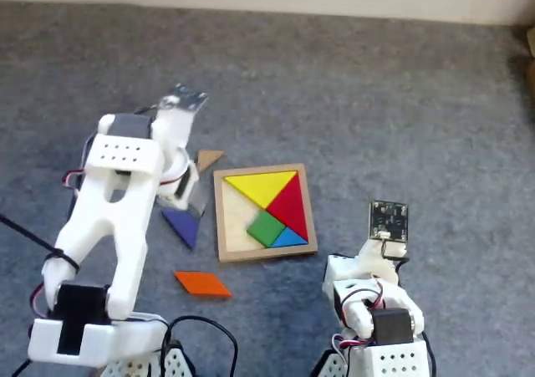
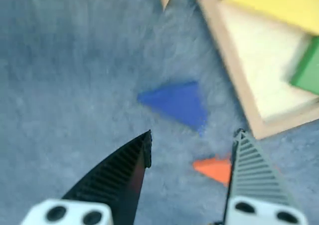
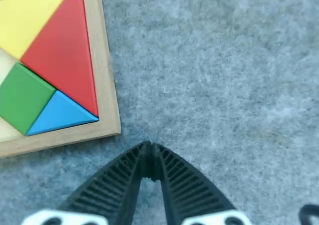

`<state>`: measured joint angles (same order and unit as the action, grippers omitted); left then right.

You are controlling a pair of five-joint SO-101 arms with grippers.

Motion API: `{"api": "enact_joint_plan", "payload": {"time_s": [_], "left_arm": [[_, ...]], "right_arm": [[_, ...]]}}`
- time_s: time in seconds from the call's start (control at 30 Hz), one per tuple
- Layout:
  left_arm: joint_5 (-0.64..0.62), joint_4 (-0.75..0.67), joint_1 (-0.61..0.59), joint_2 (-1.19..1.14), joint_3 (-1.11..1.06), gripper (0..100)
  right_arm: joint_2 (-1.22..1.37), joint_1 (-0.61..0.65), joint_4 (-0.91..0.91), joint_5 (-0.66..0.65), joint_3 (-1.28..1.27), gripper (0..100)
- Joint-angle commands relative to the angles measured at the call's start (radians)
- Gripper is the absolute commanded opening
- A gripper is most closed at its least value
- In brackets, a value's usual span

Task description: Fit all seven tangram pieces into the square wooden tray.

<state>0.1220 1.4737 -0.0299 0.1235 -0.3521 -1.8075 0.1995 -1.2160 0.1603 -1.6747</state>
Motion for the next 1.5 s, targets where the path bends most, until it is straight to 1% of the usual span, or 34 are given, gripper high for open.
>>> {"api": "enact_joint_plan", "payload": {"time_s": [0.0, 0.23, 0.3, 0.37, 0.53, 0.63, 0.77, 0.93, 1.07, 1.23, 1.3, 1.47], "left_arm": [[-0.101, -0.038, -0.065, 0.042, -0.085, 26], [-0.427, -0.242, -0.074, 0.033, -0.232, 26], [-0.506, -0.298, -0.065, 0.031, -0.262, 26], [-0.555, -0.358, -0.062, 0.031, -0.294, 26], [-0.563, -0.499, -0.062, 0.031, -0.392, 26], [-0.563, -0.539, -0.062, 0.031, -0.424, 26], [-0.563, -0.543, -0.050, 0.028, -0.430, 26], [-0.563, -0.566, 0.010, -0.008, -0.447, 26], [-0.563, -0.562, 0.012, -0.053, -0.417, 26], [-0.563, -0.562, 0.012, -0.056, -0.414, 25], [-0.562, -0.562, 0.012, -0.054, -0.409, 24], [-0.560, -0.562, 0.010, -0.054, -0.374, 13]], "right_arm": [[-0.008, -0.010, -0.007, 0.009, -0.145, 1.6], [-0.008, -0.010, -0.007, 0.009, -0.145, 1.6], [-0.008, -0.012, -0.007, 0.009, -0.145, 1.6], [-0.008, -0.012, -0.007, 0.009, -0.145, 1.6], [-0.008, -0.012, -0.007, 0.009, -0.145, 1.6], [-0.008, -0.012, -0.007, 0.009, -0.145, 1.6], [-0.008, -0.012, -0.007, 0.009, -0.145, 1.6], [-0.008, -0.012, -0.007, 0.009, -0.145, 1.6], [-0.008, -0.012, -0.007, 0.009, -0.145, 1.6], [-0.008, -0.012, -0.007, 0.009, -0.145, 1.6], [-0.008, -0.012, -0.007, 0.009, -0.145, 1.6], [-0.008, -0.012, -0.007, 0.009, -0.145, 1.6]]}}
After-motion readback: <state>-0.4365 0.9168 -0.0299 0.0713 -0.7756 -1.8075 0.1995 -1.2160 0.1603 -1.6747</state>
